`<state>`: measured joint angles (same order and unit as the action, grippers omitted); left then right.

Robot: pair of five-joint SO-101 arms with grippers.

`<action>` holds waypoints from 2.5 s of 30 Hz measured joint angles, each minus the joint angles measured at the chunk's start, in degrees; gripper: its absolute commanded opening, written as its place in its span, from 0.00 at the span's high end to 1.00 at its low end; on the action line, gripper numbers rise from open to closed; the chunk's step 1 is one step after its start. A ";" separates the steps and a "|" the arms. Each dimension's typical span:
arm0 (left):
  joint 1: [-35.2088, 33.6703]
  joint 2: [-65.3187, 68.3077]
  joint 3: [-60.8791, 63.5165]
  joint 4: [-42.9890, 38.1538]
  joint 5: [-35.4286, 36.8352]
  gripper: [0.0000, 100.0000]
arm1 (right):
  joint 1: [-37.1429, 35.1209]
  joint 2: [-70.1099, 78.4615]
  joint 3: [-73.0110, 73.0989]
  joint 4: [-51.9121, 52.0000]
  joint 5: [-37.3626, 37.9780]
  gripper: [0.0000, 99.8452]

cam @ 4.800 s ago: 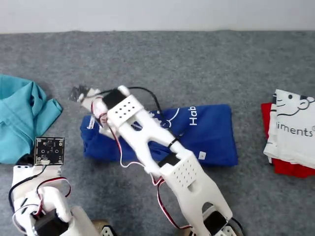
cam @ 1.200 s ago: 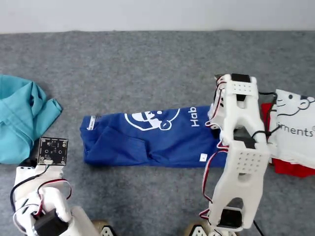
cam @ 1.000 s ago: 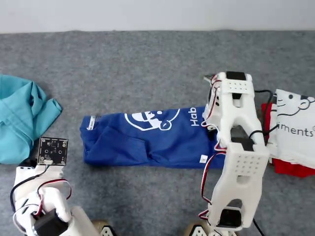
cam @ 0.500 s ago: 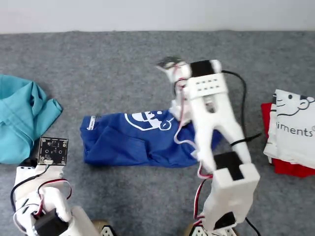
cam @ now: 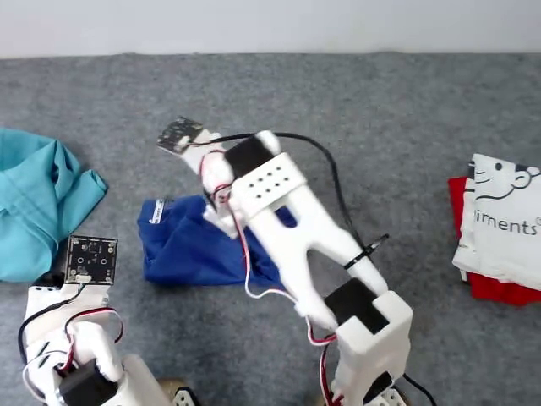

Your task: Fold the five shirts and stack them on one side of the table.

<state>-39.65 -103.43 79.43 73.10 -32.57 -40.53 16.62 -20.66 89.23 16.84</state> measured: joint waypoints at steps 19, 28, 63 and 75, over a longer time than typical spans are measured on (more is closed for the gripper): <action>0.00 0.00 0.00 0.00 0.00 0.99 | -8.53 16.35 -15.12 -8.70 -3.08 0.89; 0.00 0.00 0.00 0.00 0.00 0.99 | -12.31 28.75 -43.25 5.45 -5.36 0.79; 0.00 0.00 0.00 0.00 0.00 0.99 | -13.71 35.87 -38.42 11.25 3.34 0.99; 0.00 0.00 0.00 0.00 0.00 0.99 | -3.43 31.03 -38.68 11.25 3.16 0.99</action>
<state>-39.65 -103.43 79.43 73.10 -32.57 -43.96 47.65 -59.34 100.48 20.00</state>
